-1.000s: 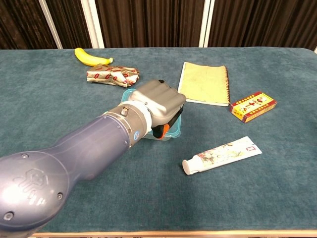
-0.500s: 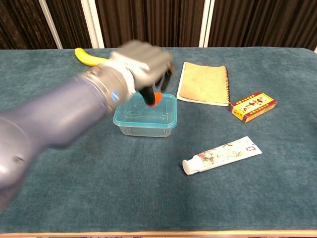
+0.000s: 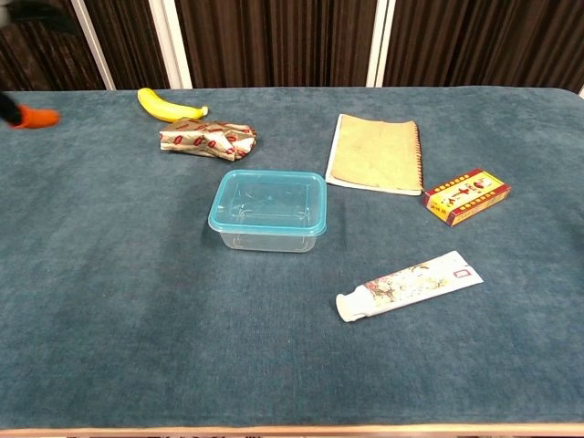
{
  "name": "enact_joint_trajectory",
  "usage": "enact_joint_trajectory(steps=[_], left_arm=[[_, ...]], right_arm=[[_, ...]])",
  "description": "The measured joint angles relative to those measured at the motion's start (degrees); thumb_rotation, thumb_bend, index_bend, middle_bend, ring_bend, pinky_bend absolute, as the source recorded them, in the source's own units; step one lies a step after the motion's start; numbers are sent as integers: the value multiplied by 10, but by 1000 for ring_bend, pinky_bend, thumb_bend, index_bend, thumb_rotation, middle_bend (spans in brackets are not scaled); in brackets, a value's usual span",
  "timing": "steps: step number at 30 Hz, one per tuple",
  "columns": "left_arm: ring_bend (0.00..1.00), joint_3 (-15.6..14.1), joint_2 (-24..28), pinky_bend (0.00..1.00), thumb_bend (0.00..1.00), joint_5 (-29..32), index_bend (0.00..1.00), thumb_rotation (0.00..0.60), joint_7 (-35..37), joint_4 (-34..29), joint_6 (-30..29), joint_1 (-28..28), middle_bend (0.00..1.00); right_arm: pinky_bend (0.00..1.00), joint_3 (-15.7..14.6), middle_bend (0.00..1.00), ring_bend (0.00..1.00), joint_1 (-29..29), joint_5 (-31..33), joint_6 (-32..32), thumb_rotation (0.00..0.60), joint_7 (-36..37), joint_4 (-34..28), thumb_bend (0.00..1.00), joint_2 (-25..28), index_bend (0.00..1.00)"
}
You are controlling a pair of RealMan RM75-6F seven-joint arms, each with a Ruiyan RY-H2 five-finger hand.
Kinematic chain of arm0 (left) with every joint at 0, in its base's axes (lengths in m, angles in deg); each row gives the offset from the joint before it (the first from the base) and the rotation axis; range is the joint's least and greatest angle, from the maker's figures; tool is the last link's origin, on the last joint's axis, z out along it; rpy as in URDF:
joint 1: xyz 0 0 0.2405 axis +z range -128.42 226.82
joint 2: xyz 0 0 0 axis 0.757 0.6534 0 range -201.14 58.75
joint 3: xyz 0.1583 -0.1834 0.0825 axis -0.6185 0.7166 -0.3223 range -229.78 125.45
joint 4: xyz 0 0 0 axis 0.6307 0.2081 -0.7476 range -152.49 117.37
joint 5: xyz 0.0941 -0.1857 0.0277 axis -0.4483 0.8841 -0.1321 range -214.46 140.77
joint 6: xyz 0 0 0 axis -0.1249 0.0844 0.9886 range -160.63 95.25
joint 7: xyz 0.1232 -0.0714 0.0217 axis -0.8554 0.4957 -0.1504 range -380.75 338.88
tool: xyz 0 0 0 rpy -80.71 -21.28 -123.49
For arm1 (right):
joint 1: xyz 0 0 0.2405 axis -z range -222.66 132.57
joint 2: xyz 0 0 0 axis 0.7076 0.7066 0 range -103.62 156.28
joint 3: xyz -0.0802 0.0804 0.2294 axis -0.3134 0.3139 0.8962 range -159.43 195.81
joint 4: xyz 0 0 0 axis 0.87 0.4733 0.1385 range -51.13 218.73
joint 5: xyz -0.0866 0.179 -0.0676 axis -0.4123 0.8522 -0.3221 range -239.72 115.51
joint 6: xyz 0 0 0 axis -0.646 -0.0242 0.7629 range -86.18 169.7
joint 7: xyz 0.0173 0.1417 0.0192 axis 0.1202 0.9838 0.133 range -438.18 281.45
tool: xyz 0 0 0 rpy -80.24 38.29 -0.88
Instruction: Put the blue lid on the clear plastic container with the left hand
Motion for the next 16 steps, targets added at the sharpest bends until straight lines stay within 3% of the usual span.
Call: enact_joint_trajectory(steps=[6,10,16], left_arm=[[0,-80,56,0,260,-109,153,600,187,19,-28,110,88],[0,-124,74,0,260,-191,161,600,288,73,-49,187,88],[0,-122,83,0,260,-203,166,600,326,120,-53,227,88]], right_arm=[[0,-3,6,23,-2,-12,-3,600,-11,5,273,-3,95],[0,-4,5,22,-3,-16,-2,600,-10,8,273,-2,95],[0,-5,5,22,-3,-16,-2,600,-13,6,273,-4,95]])
